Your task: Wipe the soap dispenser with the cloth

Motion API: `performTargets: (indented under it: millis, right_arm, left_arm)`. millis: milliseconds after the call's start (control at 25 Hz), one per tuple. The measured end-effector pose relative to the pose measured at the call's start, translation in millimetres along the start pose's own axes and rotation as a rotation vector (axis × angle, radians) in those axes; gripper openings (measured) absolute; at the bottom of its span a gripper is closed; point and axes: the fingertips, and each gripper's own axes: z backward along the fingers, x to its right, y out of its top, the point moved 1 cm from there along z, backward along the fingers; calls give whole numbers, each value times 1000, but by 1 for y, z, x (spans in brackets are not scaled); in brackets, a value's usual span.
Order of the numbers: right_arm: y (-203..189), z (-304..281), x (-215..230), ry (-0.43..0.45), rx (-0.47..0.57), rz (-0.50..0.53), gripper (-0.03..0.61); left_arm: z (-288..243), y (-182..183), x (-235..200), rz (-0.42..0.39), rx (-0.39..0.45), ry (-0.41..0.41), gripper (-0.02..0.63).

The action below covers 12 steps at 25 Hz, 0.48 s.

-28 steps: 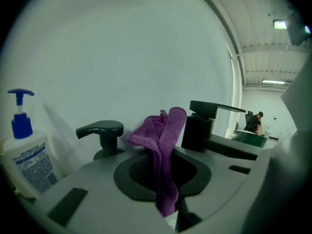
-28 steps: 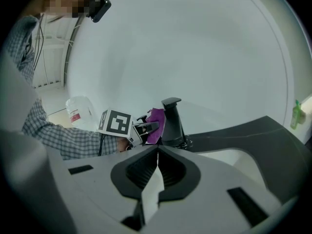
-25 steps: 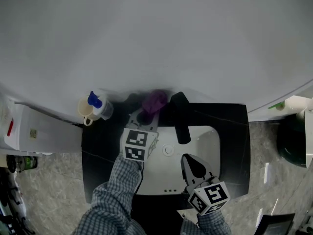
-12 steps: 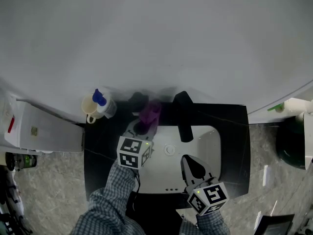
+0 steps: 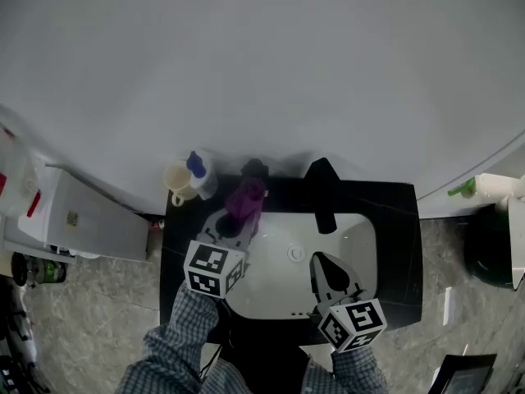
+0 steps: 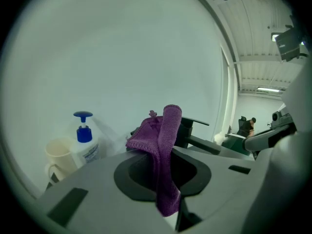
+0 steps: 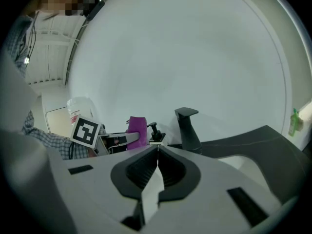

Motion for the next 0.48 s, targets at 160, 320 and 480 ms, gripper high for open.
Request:
performTargets:
  millis: [160, 320, 480]
  right_arm:
    - [5, 3, -19, 5, 18, 15, 18]
    - [5, 5, -39, 9, 40, 27, 18]
    - [2, 15, -51, -2, 58, 20, 18]
  left_arm:
    - [28, 4, 1, 27, 17, -11, 57]
    - [54, 4, 7, 37, 39, -24, 58]
    - [77, 3, 16, 1, 45, -37, 57]
